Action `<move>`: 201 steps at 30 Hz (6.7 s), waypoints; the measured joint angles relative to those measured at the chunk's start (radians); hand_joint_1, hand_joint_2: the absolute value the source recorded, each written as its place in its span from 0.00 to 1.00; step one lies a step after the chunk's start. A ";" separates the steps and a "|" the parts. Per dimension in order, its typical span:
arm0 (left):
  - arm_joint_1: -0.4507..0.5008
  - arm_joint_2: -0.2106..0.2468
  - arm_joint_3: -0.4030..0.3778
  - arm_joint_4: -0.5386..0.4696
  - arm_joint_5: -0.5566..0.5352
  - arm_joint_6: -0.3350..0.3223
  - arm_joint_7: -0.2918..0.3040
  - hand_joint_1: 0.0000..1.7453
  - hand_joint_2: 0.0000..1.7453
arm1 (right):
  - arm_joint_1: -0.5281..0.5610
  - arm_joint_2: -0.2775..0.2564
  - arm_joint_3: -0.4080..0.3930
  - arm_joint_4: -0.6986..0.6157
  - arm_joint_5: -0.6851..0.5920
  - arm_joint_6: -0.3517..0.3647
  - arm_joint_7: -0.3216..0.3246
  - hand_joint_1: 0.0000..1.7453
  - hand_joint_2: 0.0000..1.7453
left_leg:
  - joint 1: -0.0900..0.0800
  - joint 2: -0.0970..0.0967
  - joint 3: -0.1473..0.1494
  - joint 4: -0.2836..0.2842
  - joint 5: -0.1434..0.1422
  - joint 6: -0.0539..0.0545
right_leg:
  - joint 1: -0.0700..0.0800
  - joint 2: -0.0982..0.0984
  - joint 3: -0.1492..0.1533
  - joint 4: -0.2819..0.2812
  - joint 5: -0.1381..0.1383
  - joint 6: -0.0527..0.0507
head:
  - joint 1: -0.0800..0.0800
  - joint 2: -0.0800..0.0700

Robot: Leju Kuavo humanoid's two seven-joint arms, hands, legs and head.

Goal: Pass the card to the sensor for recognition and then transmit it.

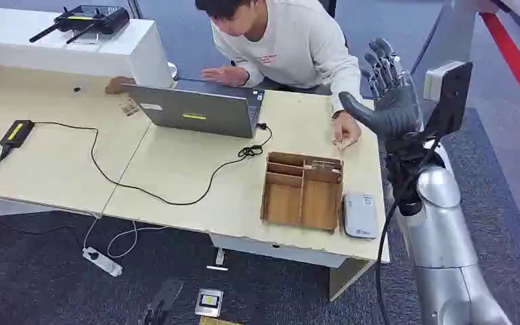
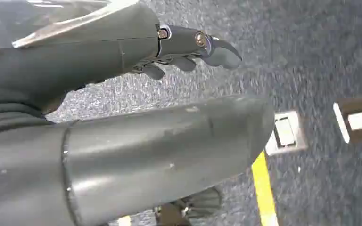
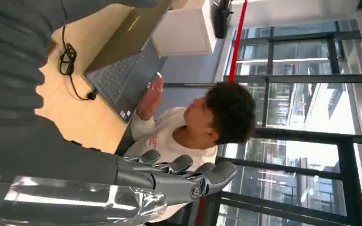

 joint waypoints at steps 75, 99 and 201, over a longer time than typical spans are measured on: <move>-0.094 0.005 0.084 0.030 -0.185 -0.040 -0.027 0.00 0.00 | -0.123 -0.143 0.021 0.157 0.908 -0.314 -0.247 0.00 1.00 | -0.002 0.000 -0.001 0.000 0.001 0.002 | -0.001 0.001 0.001 -0.001 0.001 0.001 | 0.001 0.000; -0.141 0.000 -0.033 0.038 -0.150 -0.002 -0.041 0.00 0.00 | -0.261 -0.110 0.040 0.616 1.049 -0.338 -0.177 0.00 1.00 | -0.002 0.000 -0.001 0.000 0.001 0.002 | -0.001 0.000 0.000 -0.001 0.002 0.001 | 0.000 0.000; -0.113 0.279 -0.275 -0.162 0.154 -0.075 -0.027 0.00 0.00 | -0.381 0.078 0.122 0.844 1.013 -0.263 -0.190 1.00 1.00 | 0.000 0.000 0.000 0.000 0.002 0.001 | 0.001 0.000 0.000 0.000 0.001 0.000 | 0.001 0.000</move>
